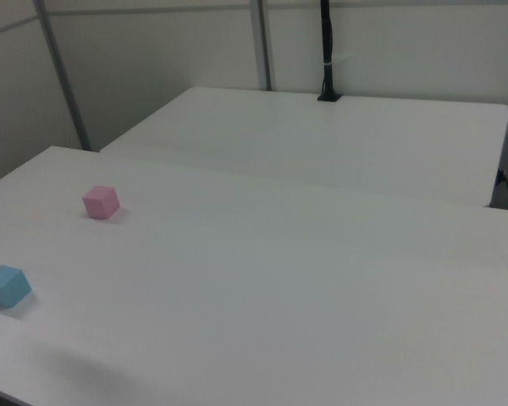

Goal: Put blue cube on pink cube
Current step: 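Move the open gripper over the light-blue cube, then lower the gripper around the light-blue cube and close it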

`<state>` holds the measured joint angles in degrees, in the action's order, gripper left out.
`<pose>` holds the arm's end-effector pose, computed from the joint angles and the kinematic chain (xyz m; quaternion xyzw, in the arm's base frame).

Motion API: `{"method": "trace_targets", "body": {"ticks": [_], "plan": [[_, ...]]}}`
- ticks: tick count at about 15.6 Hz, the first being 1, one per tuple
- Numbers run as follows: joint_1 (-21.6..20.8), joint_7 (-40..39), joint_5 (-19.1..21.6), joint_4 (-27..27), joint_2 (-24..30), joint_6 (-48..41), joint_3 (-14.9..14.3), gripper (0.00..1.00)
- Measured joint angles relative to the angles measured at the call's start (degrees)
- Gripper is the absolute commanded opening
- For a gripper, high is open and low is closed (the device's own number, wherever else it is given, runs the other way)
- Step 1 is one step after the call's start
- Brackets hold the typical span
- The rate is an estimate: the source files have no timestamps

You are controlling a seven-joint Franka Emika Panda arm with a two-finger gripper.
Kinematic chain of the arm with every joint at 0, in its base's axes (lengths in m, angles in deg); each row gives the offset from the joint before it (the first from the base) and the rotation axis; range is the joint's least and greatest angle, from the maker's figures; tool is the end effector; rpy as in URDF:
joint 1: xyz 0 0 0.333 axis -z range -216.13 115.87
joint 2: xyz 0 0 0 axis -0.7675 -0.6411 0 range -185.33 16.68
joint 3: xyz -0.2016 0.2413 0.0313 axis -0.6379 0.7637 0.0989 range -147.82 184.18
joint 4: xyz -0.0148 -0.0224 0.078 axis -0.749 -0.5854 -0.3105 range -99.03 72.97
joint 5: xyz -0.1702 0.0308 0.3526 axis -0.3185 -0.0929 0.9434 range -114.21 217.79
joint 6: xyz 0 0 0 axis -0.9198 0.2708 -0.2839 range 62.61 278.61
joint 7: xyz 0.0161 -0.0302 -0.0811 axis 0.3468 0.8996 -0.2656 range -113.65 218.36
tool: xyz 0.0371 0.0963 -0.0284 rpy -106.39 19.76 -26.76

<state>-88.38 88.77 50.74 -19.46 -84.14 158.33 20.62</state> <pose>0.4238 0.3620 0.5803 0.9991 0.0381 -0.0046 0.0155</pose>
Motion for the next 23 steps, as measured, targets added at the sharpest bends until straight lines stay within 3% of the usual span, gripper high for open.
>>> {"method": "trace_targets", "body": {"ticks": [3,8,11,23], "plan": [[-1.5,0.62,0.08,-5.29,-0.01,4.34,-0.01,1.0],[-1.67,0.69,0.11,-21.12,-0.34,18.4,-0.19,1.0],[-1.67,0.71,0.11,-27.88,-0.82,26.47,-0.27,1.0],[-1.68,1.57,0.12,-29.94,-4.59,33.74,-0.28,1.0]]}}
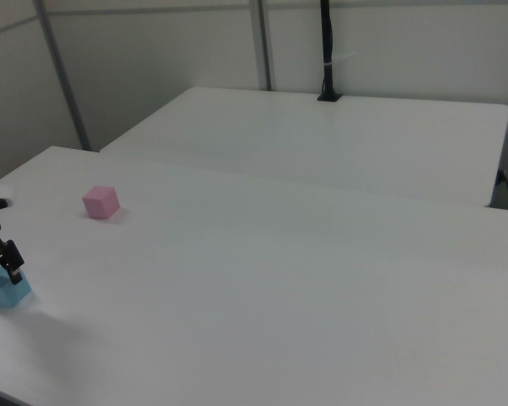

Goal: Put blue cube on pink cube
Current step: 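Lower the gripper around the light-blue cube and close it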

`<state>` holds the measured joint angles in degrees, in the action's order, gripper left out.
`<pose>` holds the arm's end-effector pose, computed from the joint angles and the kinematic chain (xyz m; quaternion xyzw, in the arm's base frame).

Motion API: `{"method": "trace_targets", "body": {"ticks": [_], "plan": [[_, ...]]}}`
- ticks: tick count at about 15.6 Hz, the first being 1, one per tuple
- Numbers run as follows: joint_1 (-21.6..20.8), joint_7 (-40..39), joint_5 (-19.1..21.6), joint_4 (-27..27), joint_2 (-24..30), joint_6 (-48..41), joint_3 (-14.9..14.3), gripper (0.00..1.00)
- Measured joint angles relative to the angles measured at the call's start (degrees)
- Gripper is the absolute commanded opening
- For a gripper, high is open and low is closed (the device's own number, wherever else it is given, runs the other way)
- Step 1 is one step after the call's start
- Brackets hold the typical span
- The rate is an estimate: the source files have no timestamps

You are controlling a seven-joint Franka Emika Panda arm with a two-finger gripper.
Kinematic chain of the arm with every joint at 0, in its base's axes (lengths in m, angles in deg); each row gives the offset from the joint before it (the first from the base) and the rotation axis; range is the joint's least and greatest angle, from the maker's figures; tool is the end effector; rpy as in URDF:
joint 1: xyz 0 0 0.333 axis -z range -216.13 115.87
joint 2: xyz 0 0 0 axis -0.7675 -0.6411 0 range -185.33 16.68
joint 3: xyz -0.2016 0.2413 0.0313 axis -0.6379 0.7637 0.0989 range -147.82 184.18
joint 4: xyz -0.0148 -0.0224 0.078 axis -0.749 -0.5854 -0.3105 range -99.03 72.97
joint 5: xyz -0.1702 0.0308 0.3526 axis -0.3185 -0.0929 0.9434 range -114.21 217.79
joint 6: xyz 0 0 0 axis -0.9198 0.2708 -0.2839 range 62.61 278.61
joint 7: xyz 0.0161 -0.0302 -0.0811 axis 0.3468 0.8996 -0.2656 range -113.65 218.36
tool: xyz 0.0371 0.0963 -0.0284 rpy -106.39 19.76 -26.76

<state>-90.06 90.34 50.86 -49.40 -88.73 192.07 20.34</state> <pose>0.3973 0.3581 0.3431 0.9990 0.0409 -0.0123 0.0166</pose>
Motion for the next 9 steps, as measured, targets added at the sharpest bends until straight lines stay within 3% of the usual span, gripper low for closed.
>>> {"method": "trace_targets", "body": {"ticks": [1,3,8,9], "plan": [[0.0,0.14,0.0,0.0,-0.52,0.32,0.0,0.97],[0.0,0.35,0.0,0.0,-1.57,0.96,0.0,0.76],[-0.03,0.47,0.0,0.06,-2.92,2.92,0.0,0.04],[-0.04,0.5,0.0,0.08,-2.93,2.93,0.0,0.02]]}}
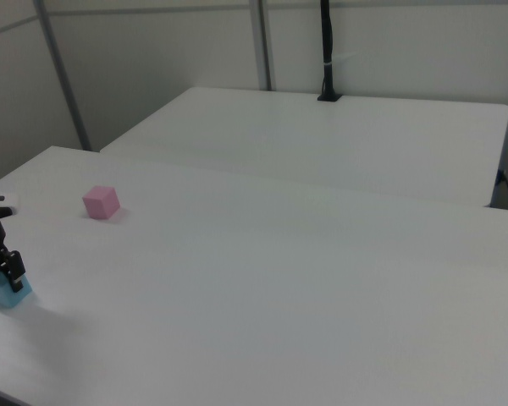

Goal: Put blue cube on pink cube
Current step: 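Lift the light-blue cube off the table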

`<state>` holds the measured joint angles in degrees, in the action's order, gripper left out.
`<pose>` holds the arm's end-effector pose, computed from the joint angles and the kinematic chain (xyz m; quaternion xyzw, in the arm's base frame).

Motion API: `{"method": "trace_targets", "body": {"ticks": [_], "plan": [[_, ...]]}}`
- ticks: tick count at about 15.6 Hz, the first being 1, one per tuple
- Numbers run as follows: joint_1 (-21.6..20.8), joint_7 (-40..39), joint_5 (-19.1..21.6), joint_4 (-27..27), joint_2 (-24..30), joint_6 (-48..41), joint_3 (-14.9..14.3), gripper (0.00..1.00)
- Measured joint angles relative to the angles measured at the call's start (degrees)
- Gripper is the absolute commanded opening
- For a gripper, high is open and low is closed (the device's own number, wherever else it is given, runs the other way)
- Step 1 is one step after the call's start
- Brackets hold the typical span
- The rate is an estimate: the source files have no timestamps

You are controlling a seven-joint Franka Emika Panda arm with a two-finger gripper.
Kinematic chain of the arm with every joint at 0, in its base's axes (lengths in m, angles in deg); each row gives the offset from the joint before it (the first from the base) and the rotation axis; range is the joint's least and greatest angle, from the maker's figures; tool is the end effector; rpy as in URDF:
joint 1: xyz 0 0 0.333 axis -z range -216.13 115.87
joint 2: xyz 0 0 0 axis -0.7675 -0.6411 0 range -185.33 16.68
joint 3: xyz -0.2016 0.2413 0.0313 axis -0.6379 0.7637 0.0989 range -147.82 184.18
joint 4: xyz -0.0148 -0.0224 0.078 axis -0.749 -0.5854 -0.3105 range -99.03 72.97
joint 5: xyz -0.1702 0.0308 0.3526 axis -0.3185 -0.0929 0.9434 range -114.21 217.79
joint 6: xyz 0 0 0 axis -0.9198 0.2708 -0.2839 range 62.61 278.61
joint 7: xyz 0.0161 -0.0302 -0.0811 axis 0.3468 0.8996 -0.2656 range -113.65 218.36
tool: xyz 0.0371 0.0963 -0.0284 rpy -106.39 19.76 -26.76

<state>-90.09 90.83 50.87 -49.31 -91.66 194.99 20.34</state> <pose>0.4015 0.3625 0.3205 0.9991 0.0370 -0.0125 0.0152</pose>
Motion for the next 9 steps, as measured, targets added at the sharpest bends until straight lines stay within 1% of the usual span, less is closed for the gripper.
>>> {"method": "trace_targets", "body": {"ticks": [6,7,9], "plan": [[-0.64,0.0,0.0,0.58,0.36,-0.09,0.01,0.03],[-1.06,0.04,0.0,1.38,0.68,-0.73,0.02,0.03],[-1.57,0.06,0.0,4.61,1.62,-4.88,0.02,0.05]]}}
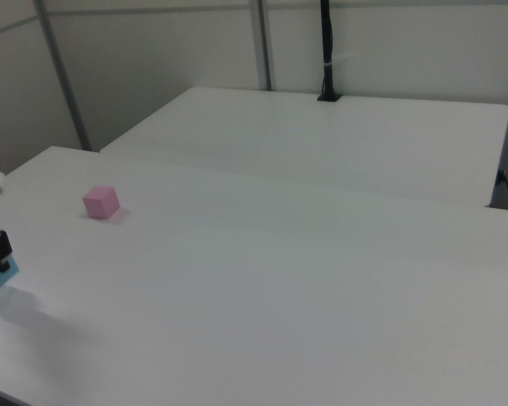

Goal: Put blue cube on pink cube
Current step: 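Lift the light-blue cube off the table, then carry the light-blue cube over the pink cube and lower it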

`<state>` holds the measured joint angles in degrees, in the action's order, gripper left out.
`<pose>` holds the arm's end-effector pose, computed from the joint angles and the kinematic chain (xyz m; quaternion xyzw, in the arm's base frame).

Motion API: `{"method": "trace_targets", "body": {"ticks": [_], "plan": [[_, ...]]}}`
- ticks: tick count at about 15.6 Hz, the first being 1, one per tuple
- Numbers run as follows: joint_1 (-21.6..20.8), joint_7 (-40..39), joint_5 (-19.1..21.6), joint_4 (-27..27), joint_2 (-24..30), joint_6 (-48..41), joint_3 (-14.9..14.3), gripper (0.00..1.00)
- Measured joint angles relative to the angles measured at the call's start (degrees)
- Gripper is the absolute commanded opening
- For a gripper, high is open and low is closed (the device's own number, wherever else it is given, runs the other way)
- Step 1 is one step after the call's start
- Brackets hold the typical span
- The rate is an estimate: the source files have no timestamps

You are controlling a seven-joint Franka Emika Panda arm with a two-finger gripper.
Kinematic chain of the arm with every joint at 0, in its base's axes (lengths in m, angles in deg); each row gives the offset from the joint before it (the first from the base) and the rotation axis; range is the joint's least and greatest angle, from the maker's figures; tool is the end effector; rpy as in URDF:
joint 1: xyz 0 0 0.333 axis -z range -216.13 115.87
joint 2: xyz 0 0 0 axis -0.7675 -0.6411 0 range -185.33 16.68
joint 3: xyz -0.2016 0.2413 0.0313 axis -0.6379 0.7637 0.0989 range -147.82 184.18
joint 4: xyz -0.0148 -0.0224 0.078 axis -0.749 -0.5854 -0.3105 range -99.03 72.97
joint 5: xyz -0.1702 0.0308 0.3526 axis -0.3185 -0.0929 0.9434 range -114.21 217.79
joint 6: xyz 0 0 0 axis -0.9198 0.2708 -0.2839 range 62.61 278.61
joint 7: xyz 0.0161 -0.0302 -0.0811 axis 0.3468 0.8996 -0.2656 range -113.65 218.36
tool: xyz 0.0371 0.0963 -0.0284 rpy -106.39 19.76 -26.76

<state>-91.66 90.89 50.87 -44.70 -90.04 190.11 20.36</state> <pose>0.4018 0.3831 0.3634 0.9987 0.0498 -0.0027 0.0084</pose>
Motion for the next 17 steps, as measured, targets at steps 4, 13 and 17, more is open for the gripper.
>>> {"method": "trace_targets", "body": {"ticks": [4,13,17], "plan": [[-0.04,-0.09,0.0,9.28,3.0,-12.32,-0.02,0.05],[1.61,-4.89,-0.22,22.9,3.59,-24.27,-1.29,0.06],[3.84,-6.07,-0.27,27.76,-0.21,-24.34,-1.41,0.06]]}}
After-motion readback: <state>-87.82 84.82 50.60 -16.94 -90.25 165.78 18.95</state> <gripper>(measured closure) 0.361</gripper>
